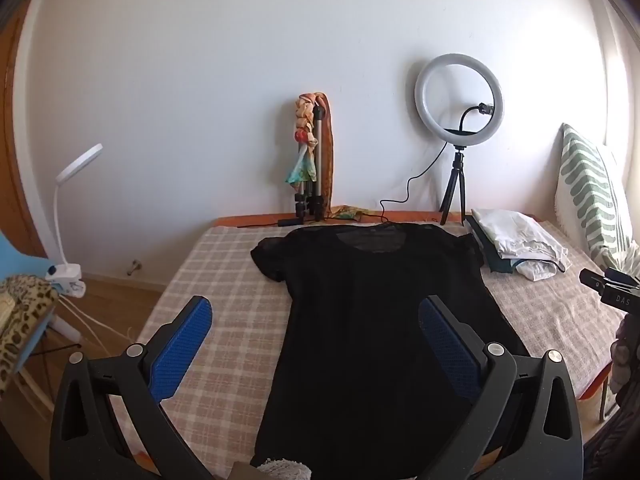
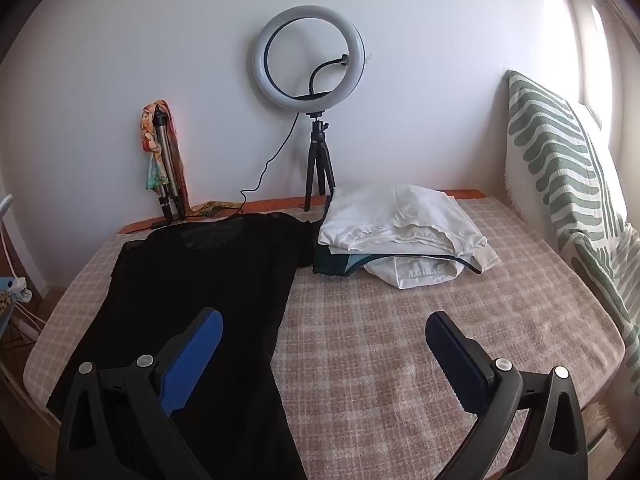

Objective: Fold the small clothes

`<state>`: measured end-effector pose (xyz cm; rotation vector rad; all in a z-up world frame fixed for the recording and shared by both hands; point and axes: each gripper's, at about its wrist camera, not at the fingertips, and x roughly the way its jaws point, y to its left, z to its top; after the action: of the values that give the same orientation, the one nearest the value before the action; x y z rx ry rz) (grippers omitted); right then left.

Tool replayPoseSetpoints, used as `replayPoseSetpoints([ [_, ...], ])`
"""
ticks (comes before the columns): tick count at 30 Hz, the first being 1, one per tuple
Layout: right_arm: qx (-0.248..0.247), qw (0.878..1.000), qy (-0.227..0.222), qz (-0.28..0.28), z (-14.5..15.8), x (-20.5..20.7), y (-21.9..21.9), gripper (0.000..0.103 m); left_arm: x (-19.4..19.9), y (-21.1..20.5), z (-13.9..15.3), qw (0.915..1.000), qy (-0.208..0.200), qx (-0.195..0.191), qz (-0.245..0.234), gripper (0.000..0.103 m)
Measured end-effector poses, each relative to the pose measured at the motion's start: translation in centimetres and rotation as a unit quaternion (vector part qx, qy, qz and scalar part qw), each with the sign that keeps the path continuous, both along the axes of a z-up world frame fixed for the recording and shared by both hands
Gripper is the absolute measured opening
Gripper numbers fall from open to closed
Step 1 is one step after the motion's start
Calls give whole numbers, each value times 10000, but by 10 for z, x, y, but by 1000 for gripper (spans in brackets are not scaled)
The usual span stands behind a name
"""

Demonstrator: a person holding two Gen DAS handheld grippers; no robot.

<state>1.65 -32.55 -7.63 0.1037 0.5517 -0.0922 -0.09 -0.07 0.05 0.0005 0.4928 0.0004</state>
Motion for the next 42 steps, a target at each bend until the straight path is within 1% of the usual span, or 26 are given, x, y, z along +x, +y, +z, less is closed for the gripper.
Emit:
replayPoseSetpoints([
  [5, 31, 10000, -3, 0, -2, 1, -4, 103, 1, -5, 2, 10000, -16, 52, 16, 103],
  [6, 32, 10000, 3, -8, -2, 1, -6, 103, -1, -2, 4, 10000, -39, -32, 14, 103],
  [7, -67, 10000, -13, -19, 1, 1, 1, 103, -3, -2, 3, 10000, -43, -17, 1, 103],
  [17, -97, 10000, 3, -10, 2, 1, 0, 103, 0, -4, 3, 10000, 10, 2, -9, 103],
  [42, -74, 10000, -1, -13, 1, 2, 1, 103, 1, 0, 3, 10000, 6, -13, 23, 103],
])
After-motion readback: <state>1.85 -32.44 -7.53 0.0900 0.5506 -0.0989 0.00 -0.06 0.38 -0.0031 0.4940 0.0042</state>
